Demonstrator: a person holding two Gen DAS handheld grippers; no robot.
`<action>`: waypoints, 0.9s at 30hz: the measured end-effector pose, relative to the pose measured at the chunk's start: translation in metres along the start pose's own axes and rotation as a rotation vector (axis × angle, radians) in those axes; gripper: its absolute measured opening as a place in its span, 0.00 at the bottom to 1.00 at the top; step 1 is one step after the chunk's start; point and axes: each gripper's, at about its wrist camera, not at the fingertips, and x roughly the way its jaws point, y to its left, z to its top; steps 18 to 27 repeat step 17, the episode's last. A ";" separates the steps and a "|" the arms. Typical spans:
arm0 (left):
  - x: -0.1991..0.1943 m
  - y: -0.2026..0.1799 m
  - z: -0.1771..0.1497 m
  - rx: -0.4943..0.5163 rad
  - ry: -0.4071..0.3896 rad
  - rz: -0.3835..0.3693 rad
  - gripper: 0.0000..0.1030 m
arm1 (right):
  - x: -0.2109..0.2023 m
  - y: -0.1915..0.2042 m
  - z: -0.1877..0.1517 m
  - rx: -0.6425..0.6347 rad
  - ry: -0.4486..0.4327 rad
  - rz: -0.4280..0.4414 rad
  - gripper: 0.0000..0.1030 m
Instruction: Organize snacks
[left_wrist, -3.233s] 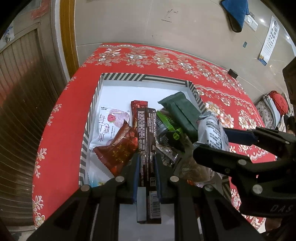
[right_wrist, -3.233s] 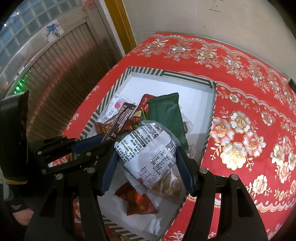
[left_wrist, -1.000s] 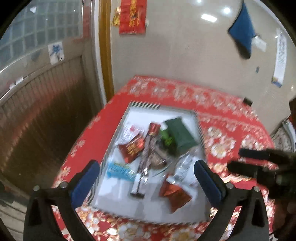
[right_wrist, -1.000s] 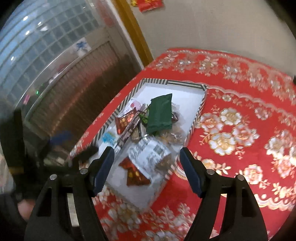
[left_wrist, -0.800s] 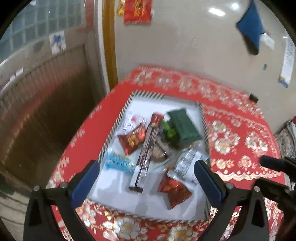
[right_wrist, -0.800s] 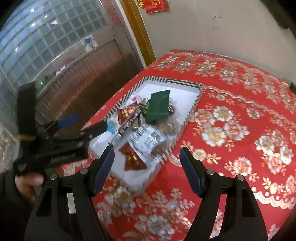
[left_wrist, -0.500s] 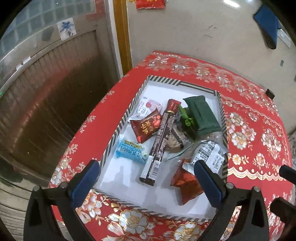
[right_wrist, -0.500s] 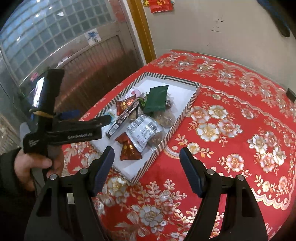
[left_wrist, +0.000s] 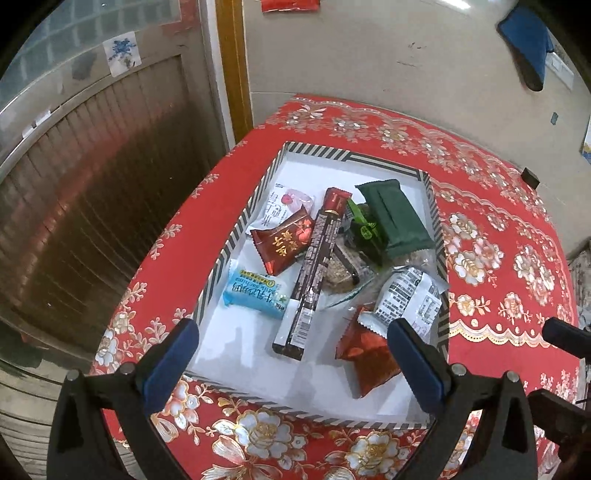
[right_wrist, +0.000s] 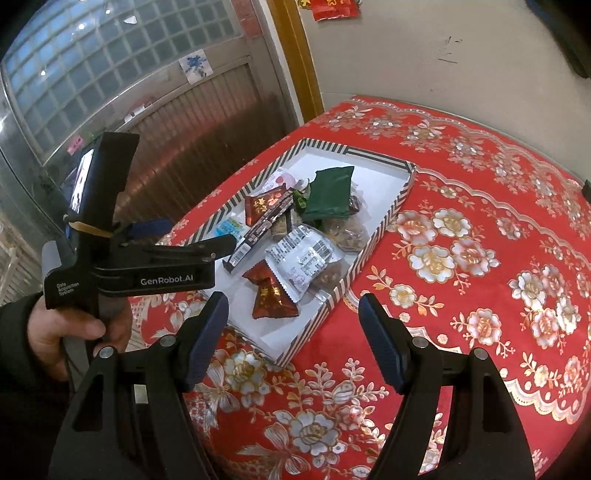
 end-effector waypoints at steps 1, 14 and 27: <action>0.000 0.000 0.000 0.000 0.001 -0.009 1.00 | 0.001 0.000 0.000 0.000 0.001 -0.002 0.71; 0.009 -0.006 -0.001 0.016 0.015 -0.022 1.00 | 0.005 -0.001 0.001 0.009 0.007 -0.019 0.71; 0.011 -0.009 -0.001 0.031 0.029 -0.034 1.00 | 0.005 -0.002 0.000 0.009 0.007 -0.021 0.71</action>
